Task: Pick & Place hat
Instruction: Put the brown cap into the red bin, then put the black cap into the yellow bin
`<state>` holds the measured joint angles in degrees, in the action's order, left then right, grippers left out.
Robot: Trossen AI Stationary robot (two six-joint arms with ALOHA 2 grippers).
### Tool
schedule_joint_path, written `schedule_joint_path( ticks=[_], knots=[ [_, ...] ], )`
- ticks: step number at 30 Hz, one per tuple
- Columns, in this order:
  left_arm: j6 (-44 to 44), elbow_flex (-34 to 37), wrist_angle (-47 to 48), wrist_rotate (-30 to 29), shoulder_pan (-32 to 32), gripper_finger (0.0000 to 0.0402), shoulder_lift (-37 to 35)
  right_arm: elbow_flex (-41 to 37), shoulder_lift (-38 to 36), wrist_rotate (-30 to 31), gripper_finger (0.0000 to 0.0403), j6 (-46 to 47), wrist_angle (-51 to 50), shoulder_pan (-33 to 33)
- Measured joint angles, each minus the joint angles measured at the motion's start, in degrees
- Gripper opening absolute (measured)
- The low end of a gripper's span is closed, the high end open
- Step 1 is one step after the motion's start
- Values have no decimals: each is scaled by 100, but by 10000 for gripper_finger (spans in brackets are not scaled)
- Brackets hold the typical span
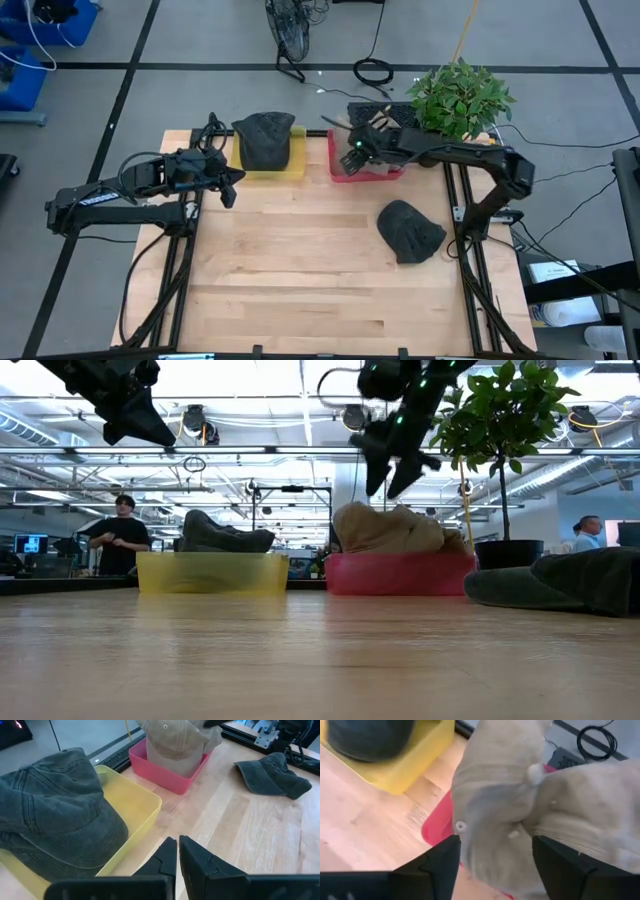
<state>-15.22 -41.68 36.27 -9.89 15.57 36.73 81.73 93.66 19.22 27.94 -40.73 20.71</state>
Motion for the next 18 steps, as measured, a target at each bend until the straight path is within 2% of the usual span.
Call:
schedule_joint_path(
  ticks=[4, 9, 14, 18],
  knots=[
    [7, -1, -2, -61, 0, 26, 0, 0, -545, 3, 249, 22, -317, 0],
    [55, -1, -3, -76, 0, 26, 0, 0, -1232, 17, 252, 692, -761, -95],
    [0, -1, -7, -296, 0, 26, 0, -38, -1689, 22, 230, 1339, -1310, -513],
    [-41, -1, -63, -369, -4, 26, 0, -512, -1989, 22, 200, 1846, -1312, -999]
  ],
)
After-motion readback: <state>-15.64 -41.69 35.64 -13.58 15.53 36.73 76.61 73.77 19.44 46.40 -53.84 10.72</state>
